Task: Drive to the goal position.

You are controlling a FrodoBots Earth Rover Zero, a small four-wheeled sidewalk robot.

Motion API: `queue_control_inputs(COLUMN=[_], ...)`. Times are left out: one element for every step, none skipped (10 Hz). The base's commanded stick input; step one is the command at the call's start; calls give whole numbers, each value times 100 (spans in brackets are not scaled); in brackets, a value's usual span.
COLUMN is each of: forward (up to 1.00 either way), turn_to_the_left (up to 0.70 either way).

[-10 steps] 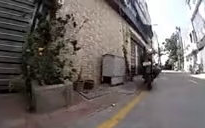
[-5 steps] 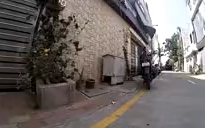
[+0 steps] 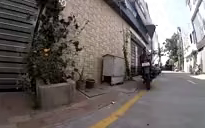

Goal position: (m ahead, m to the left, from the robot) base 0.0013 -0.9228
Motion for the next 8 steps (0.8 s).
queue_control_inputs(forward=[0, 0, 0, 0, 0, 0, 0, 0], turn_to_the_left=[-100, -100, -100, -100, -100, -100, -100, -100])
